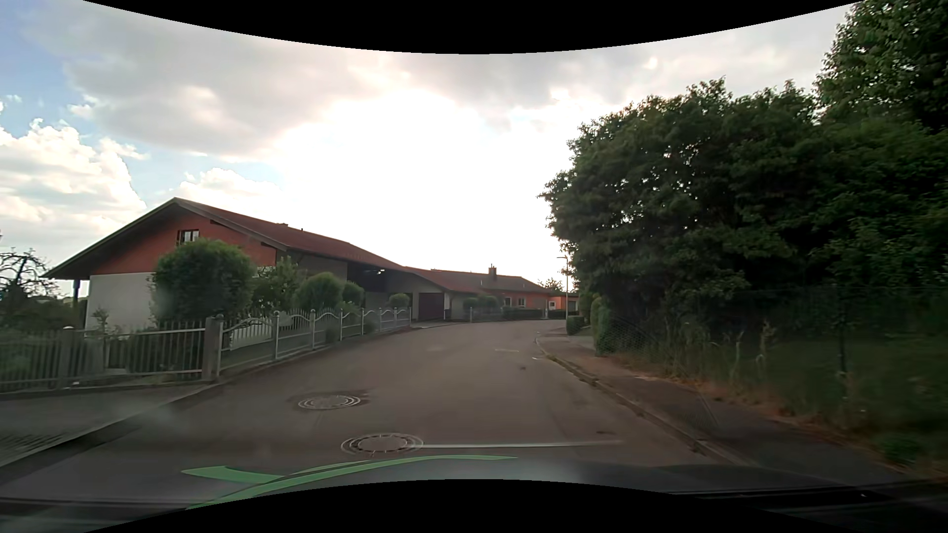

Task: Follow the waypoints while adhering to traffic rules and regulations

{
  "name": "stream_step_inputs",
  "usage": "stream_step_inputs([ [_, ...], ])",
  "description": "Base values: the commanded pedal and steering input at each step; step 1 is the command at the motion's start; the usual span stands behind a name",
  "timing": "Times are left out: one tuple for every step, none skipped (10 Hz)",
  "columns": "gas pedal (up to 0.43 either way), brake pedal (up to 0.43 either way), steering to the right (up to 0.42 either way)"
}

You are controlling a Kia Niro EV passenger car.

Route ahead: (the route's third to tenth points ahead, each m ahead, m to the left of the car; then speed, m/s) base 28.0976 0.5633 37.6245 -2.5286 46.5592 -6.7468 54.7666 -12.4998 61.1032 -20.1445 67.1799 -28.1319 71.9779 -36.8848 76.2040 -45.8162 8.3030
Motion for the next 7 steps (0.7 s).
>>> stream_step_inputs([
  [0.079,0.0,-0.006],
  [0.079,0.0,-0.001],
  [0.079,0.0,0.002],
  [0.079,0.0,0.004],
  [0.079,0.0,0.005],
  [0.079,0.0,0.007],
  [0.079,0.0,0.009],
])
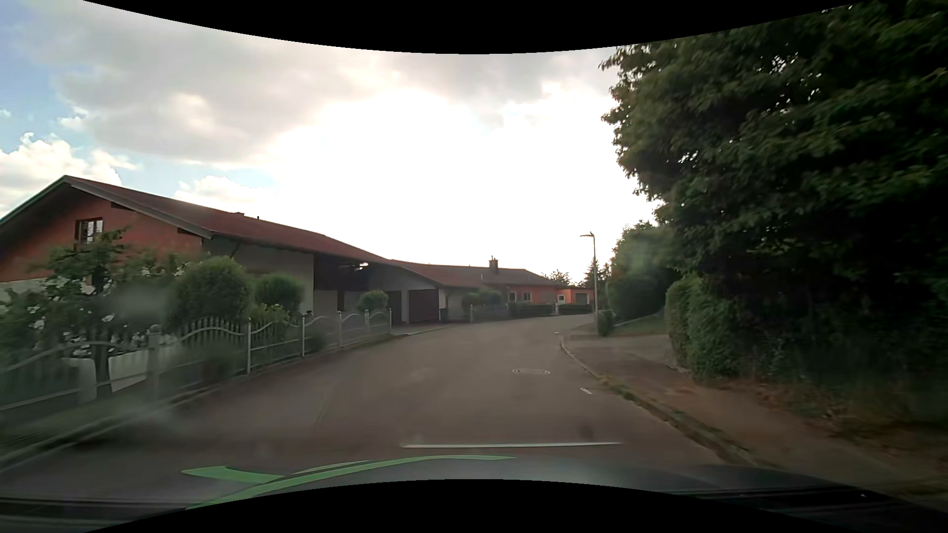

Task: Follow the waypoints while adhering to traffic rules and regulations

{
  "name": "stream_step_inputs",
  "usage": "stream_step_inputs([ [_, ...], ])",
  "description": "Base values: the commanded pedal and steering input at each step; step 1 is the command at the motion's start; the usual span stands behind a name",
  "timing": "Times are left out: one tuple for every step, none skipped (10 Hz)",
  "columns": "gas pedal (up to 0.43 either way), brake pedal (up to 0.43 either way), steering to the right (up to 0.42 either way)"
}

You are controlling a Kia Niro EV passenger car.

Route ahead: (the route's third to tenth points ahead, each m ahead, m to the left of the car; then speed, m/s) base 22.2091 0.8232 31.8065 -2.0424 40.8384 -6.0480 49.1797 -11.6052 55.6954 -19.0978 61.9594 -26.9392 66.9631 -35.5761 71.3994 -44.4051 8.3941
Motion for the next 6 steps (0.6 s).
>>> stream_step_inputs([
  [0.079,0.0,0.016],
  [0.079,0.0,0.023],
  [0.067,0.0,0.028],
  [0.067,0.0,0.033],
  [0.067,0.0,0.037],
  [0.067,0.0,0.041],
])
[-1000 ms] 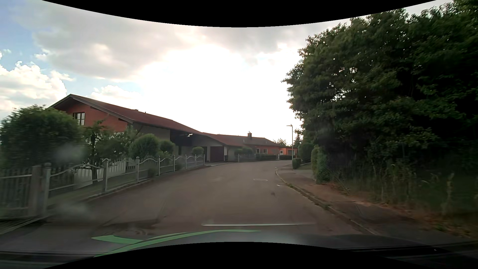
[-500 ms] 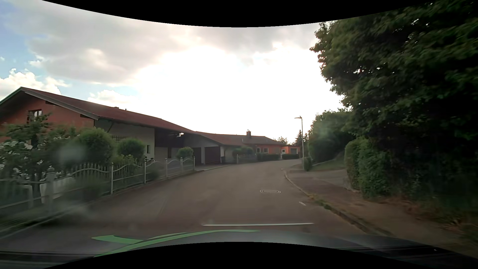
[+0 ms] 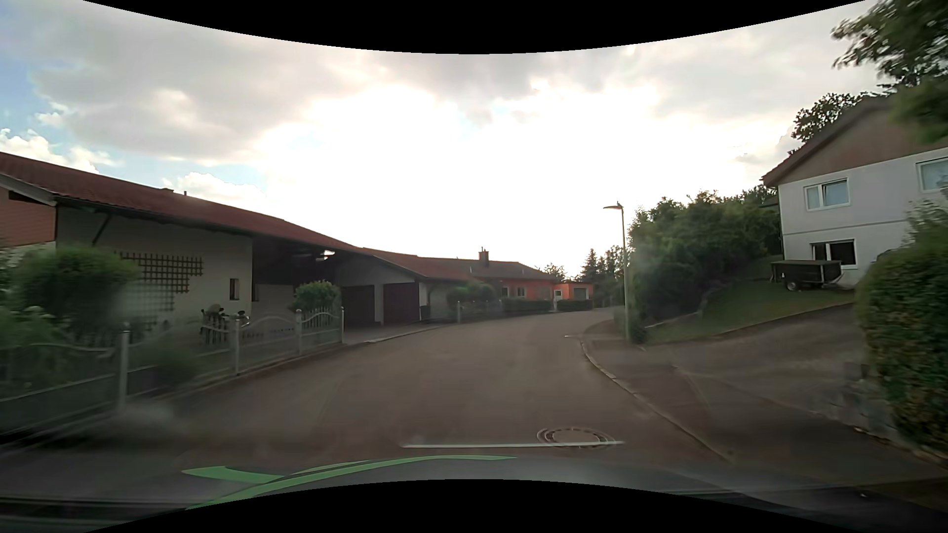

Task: Follow the waypoints while adhering to traffic rules and regulations

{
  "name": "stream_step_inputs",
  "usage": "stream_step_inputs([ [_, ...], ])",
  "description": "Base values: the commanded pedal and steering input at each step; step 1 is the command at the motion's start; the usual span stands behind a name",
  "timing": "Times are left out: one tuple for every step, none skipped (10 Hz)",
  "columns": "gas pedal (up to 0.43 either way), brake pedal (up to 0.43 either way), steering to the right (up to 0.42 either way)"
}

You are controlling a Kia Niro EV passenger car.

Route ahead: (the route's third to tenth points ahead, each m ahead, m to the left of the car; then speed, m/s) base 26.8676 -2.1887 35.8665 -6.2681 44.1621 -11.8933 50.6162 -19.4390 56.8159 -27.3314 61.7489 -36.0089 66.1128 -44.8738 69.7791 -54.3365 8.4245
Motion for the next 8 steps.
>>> stream_step_inputs([
  [0.067,0.0,0.046],
  [0.067,0.0,0.047],
  [0.02,0.0,0.048],
  [0.0,0.0,0.049],
  [0.0,0.0,0.056],
  [0.0,0.0,0.063],
  [0.0,0.0,0.067],
  [0.0,0.0,0.069],
])
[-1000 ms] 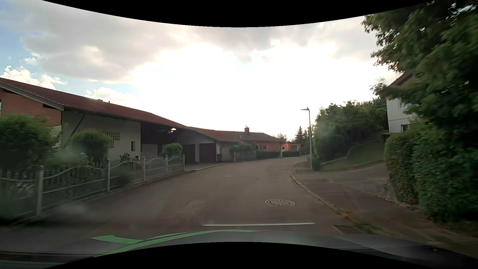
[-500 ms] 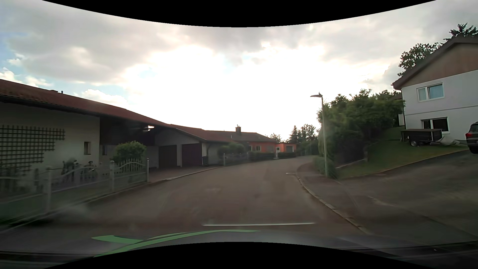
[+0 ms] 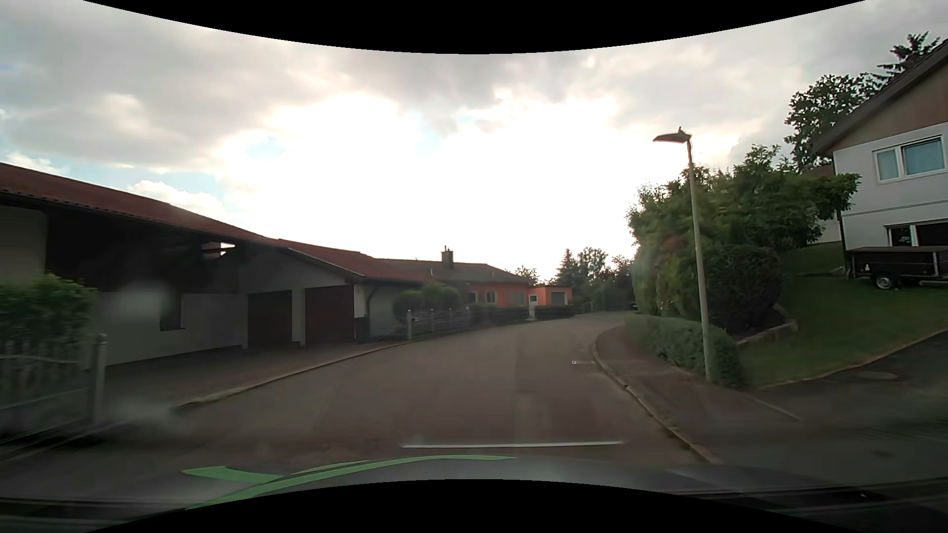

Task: Follow the waypoints while adhering to traffic rules and regulations

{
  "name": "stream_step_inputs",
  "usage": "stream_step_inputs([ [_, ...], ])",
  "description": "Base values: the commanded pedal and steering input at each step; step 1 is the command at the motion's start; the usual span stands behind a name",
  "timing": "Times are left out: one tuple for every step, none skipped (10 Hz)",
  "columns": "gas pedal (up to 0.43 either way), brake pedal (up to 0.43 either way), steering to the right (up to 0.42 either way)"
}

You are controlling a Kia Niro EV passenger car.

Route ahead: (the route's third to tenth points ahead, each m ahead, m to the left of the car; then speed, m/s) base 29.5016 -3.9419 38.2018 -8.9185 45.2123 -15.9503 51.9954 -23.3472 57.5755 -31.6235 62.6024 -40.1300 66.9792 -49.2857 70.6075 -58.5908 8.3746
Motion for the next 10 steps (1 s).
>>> stream_step_inputs([
  [0.0,0.0,0.069],
  [0.0,0.0,0.069],
  [0.0,0.0,0.069],
  [0.0,0.0,0.069],
  [0.0,0.0,0.069],
  [0.0,0.0,0.068],
  [0.0,0.0,0.067],
  [0.0,0.0,0.064],
  [0.0,0.0,0.061],
  [0.008,0.0,0.061],
])
